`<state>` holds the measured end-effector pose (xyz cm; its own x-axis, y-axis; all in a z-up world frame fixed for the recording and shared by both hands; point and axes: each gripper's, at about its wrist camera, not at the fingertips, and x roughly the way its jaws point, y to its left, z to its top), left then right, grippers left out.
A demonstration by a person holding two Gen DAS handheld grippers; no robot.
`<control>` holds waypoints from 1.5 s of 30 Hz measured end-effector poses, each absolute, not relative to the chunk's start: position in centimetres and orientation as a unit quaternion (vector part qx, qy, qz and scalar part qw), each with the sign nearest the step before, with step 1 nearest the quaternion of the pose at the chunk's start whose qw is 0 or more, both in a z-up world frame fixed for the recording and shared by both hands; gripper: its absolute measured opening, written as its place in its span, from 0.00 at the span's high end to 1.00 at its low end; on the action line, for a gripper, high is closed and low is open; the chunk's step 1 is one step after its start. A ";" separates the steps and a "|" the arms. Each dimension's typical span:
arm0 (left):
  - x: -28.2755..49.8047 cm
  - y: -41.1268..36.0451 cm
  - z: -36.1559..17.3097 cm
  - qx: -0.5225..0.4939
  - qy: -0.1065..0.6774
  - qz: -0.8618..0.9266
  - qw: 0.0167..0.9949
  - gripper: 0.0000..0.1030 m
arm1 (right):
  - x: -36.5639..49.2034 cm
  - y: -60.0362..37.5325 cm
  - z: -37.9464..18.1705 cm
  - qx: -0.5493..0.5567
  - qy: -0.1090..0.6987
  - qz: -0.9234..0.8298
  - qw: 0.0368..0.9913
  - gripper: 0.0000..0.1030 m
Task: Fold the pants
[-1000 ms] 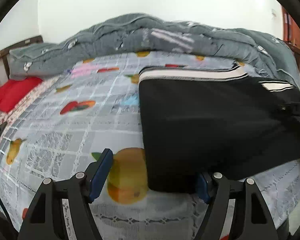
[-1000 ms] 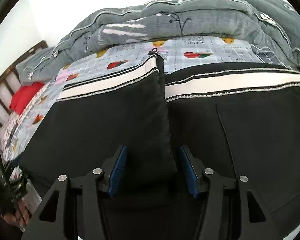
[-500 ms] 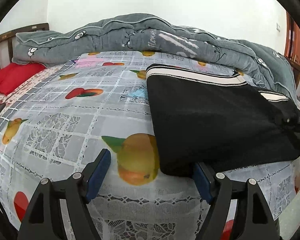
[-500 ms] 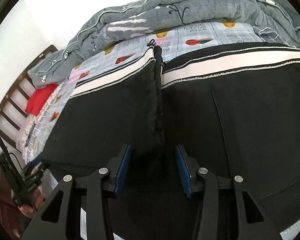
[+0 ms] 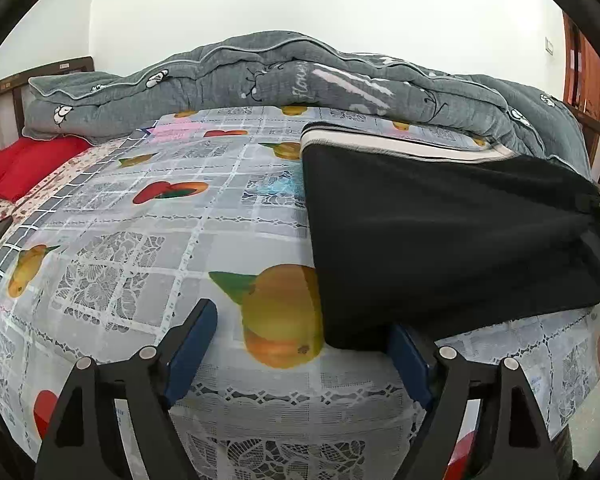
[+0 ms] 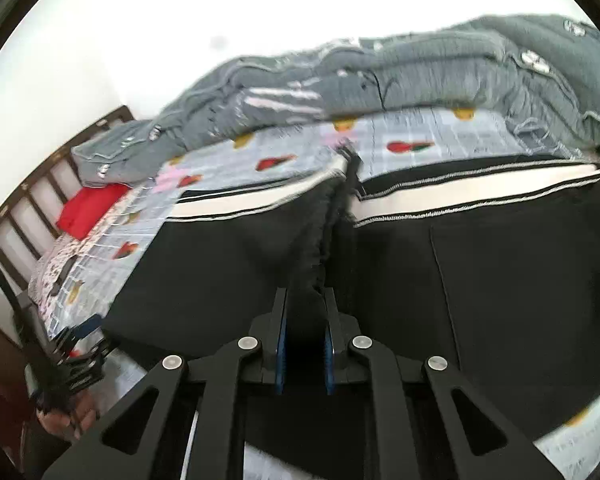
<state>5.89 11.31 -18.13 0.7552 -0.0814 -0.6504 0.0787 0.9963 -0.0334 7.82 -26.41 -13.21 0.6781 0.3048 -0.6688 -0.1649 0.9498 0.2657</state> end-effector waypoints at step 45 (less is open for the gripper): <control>5.9 11.7 -18.4 -0.019 0.355 -0.035 0.934 0.17 | 8.6 -25.0 -17.9 0.001 0.422 0.121 0.899 0.65</control>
<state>5.94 11.68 -18.36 0.7448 -0.0784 -0.6626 0.0520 0.9969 -0.0596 8.62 -24.97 -17.89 0.6150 0.2180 -0.7578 -0.2158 0.9709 0.1041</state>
